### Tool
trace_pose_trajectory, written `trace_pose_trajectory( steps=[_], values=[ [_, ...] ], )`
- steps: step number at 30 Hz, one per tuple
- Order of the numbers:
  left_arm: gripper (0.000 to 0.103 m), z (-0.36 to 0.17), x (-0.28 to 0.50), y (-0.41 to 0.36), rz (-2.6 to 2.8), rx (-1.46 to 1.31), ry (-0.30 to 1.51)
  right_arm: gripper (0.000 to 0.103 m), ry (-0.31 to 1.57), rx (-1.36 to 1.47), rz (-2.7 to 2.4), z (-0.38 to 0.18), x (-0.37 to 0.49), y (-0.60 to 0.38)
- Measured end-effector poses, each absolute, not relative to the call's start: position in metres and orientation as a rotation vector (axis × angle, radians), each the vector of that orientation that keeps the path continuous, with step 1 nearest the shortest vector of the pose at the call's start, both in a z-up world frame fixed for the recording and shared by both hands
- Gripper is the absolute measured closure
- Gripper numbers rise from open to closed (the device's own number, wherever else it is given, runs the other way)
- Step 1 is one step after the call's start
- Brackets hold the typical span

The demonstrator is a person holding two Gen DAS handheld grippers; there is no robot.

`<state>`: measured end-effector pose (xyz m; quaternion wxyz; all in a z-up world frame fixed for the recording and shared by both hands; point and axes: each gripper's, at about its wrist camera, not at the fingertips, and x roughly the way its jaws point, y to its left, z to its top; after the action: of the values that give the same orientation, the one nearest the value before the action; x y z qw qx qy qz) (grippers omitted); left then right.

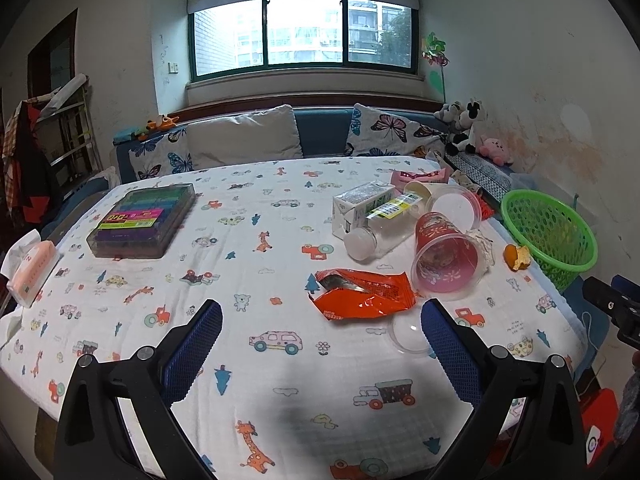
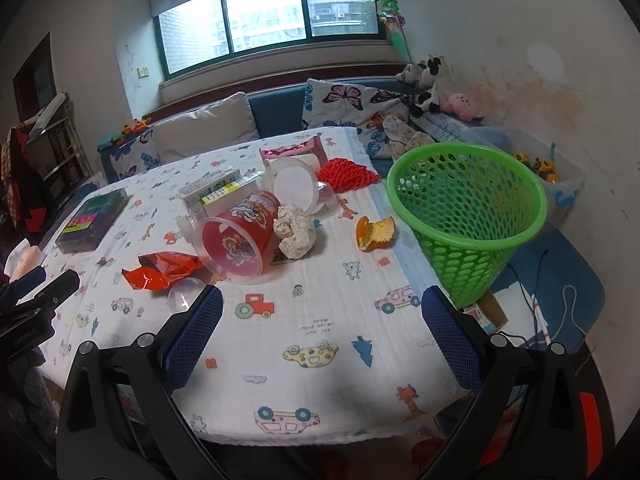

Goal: Collect trash

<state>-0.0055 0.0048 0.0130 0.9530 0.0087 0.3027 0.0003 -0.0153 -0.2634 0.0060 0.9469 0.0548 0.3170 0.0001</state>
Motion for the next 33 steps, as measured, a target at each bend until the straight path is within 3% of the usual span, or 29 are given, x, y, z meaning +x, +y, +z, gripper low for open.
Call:
trace_pose_trajectory(
  steps=[33],
  values=[
    [0.006, 0.0105, 0.0012, 0.0026, -0.002, 0.013, 0.630, 0.004, 0.659, 0.125, 0.007, 0.0032, -0.0055, -0.2656]
  ],
)
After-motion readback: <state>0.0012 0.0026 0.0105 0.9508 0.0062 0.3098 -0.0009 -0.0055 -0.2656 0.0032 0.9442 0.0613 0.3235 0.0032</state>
